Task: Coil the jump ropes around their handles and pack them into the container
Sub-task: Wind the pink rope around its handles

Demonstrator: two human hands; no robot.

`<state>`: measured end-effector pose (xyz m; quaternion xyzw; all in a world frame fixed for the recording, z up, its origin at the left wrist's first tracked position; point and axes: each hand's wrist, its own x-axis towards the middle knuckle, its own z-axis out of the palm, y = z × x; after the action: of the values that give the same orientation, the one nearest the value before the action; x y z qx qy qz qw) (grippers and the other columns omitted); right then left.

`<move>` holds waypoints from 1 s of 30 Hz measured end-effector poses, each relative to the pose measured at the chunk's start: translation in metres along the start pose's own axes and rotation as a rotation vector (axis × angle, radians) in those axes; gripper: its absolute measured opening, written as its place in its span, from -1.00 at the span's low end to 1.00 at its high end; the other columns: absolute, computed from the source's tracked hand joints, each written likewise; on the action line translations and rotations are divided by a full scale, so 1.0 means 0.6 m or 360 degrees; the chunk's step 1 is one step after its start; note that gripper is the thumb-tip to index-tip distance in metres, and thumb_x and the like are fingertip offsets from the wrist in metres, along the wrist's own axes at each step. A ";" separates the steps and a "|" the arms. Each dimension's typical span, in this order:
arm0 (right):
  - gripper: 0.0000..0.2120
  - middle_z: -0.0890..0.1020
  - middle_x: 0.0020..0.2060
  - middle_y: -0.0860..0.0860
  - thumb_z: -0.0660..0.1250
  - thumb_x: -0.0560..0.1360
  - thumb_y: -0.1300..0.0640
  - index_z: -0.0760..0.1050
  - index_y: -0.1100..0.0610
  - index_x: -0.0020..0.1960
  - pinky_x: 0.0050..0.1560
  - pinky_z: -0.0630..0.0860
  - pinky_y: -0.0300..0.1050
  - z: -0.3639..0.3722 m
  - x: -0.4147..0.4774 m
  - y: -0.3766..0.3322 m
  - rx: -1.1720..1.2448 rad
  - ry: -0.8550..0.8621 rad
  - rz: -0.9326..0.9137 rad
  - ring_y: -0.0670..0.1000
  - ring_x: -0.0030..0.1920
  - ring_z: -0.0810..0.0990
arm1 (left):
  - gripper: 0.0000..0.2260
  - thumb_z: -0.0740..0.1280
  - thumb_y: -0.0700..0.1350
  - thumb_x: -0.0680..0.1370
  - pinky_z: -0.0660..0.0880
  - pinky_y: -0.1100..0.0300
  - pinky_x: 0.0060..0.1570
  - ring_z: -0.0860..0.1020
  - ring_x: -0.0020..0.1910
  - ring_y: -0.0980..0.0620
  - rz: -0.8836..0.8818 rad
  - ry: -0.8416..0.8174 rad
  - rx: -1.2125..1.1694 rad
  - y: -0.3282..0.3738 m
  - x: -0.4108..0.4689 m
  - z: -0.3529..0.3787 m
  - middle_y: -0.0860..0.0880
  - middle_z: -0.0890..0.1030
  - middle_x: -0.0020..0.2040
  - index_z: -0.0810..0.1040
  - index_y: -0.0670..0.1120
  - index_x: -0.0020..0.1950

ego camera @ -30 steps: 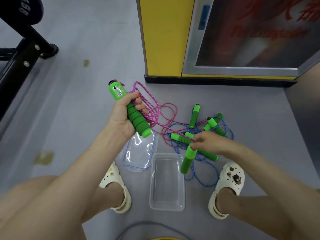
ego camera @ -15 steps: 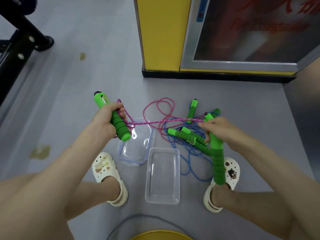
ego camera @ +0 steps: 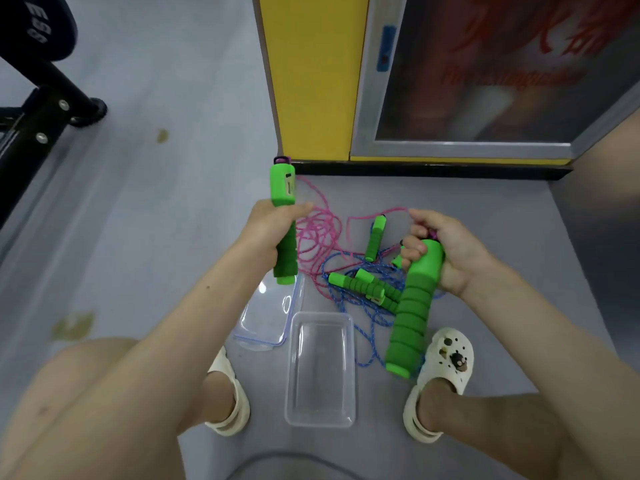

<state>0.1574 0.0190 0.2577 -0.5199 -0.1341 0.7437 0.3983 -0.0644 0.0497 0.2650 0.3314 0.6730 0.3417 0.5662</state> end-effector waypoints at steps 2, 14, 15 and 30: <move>-0.59 0.26 -0.66 0.01 0.17 0.56 0.04 0.22 0.09 -0.44 -0.52 0.44 -0.27 -0.006 0.000 -0.006 0.0018 0.0041 -0.0023 -0.03 -0.64 0.30 | -0.83 0.45 -0.15 0.47 0.43 0.18 -0.25 0.57 -0.15 -0.03 0.0009 0.0002 0.0085 -0.010 0.005 -0.003 -0.13 0.55 -0.14 0.46 -0.11 -0.13; -0.69 0.36 -0.64 0.04 0.20 0.56 0.05 0.35 0.15 -0.31 -0.48 0.48 -0.23 0.000 -0.002 -0.004 -0.0239 0.0090 -0.0067 0.00 -0.61 0.38 | -0.81 0.31 0.03 0.57 0.44 0.18 -0.39 0.45 -0.45 0.04 0.0085 0.0088 0.0086 -0.026 -0.004 -0.017 -0.10 0.55 -0.19 0.43 -0.07 0.02; -0.70 0.37 -0.64 0.04 0.19 0.57 0.05 0.36 0.15 -0.30 -0.47 0.48 -0.23 0.003 0.000 0.000 -0.0239 0.0099 -0.0054 0.00 -0.60 0.39 | -0.84 0.27 0.02 0.59 0.44 0.16 -0.37 0.46 -0.43 0.03 0.0125 0.0089 0.0105 -0.025 -0.008 -0.013 -0.11 0.56 -0.17 0.41 -0.06 0.03; -0.76 0.61 -0.24 0.16 0.19 0.61 0.03 0.51 0.17 -0.06 -0.16 0.59 0.07 0.038 0.050 0.047 -0.0164 0.0407 -0.0112 0.15 -0.25 0.60 | -0.78 0.25 -0.06 0.61 0.47 0.30 -0.34 0.56 -0.29 0.12 0.0087 -0.0645 0.0122 -0.076 -0.094 0.065 -0.04 0.59 -0.06 0.47 -0.04 0.23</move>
<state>0.1204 0.0274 0.2298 -0.6251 -0.1384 0.6491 0.4107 -0.0208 -0.0189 0.2520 0.4327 0.5485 0.2575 0.6676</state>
